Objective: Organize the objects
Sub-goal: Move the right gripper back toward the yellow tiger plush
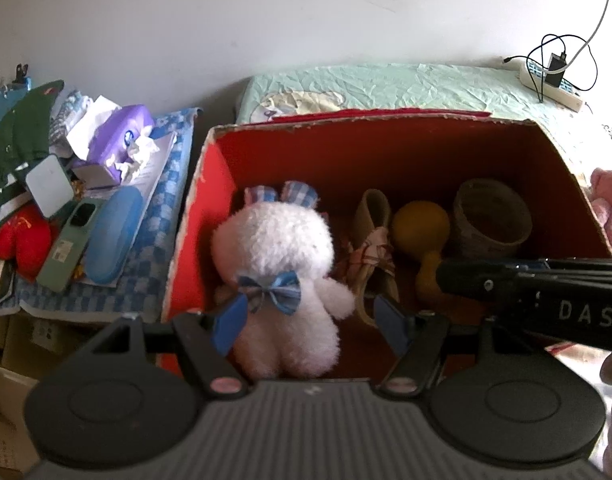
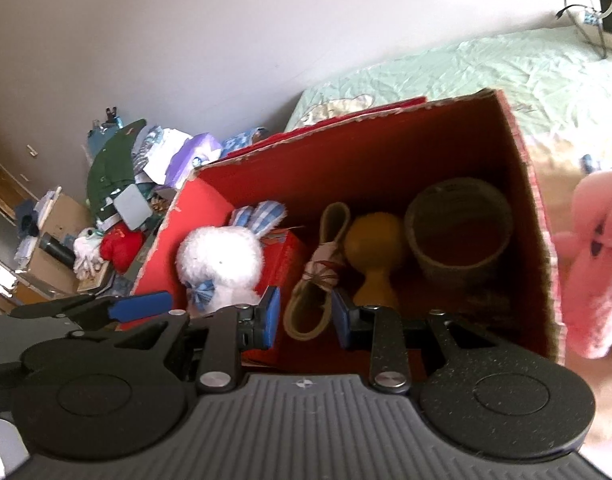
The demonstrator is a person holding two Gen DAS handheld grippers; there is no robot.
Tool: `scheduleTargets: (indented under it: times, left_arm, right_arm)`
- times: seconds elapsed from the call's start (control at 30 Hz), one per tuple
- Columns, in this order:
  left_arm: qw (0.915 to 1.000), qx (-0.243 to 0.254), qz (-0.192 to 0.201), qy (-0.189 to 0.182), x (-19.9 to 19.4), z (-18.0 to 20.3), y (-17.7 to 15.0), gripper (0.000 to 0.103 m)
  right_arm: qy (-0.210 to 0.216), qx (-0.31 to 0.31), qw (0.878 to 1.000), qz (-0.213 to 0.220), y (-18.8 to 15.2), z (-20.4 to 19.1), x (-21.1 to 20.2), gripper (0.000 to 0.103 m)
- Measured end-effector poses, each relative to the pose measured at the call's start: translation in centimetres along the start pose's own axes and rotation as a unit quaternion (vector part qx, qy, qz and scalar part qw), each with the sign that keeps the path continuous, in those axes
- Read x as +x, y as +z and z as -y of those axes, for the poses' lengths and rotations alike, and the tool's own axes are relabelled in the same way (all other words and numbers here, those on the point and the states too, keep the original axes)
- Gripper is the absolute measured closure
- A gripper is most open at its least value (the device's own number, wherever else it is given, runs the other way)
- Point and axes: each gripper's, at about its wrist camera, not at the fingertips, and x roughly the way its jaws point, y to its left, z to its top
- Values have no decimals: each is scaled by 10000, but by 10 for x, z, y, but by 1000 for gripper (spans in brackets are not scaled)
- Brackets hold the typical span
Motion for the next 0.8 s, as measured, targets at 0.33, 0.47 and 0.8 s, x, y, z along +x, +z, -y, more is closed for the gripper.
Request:
scheduleTargets:
  times: [0.33,0.47,0.8]
  left_arm:
    - [10000,67,26,-24,-7,21,2,32]
    - [9999,71,23,-85,-8,27,4,32]
    - [9996,90,62,-252,-14,47,4,31]
  right_arm:
    - [-214,10,9996,185,-2,11,-19,71]
    - [-156,106,9995,257,-2,14,-27,71]
    - [-21,196,9991,381,-4,25,-46,71]
